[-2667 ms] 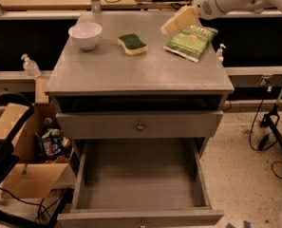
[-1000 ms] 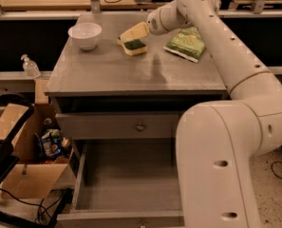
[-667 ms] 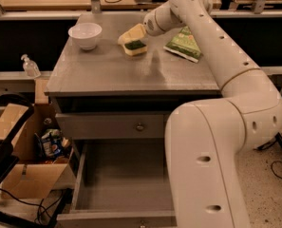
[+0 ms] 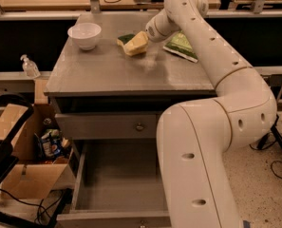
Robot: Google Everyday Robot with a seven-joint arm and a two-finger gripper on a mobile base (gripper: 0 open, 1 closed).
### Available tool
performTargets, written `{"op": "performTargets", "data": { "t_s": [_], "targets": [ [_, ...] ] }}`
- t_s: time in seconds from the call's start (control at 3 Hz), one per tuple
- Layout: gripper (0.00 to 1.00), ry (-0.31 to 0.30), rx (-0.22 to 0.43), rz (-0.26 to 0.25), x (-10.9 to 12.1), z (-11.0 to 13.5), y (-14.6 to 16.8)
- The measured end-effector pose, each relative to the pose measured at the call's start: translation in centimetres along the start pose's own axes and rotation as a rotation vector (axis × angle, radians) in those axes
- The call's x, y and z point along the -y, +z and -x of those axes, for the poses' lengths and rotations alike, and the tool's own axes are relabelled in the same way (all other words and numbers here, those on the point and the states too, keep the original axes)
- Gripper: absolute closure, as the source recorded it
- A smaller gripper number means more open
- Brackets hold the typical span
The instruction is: Place sponge into middle drawer
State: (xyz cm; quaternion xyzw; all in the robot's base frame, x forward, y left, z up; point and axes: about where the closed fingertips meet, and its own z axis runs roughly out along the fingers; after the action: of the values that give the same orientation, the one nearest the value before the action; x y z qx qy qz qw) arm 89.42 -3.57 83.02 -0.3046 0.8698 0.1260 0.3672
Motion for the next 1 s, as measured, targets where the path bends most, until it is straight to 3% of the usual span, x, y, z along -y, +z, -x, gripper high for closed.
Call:
{"op": "performTargets", "data": {
  "t_s": [0.67, 1.0],
  "targets": [
    [0.50, -0.003, -0.005, 0.060, -1.3, -0.1, 0.6],
    [0.81, -0.004, -0.006, 0.064, -1.5, 0.1, 0.6]
  ]
}}
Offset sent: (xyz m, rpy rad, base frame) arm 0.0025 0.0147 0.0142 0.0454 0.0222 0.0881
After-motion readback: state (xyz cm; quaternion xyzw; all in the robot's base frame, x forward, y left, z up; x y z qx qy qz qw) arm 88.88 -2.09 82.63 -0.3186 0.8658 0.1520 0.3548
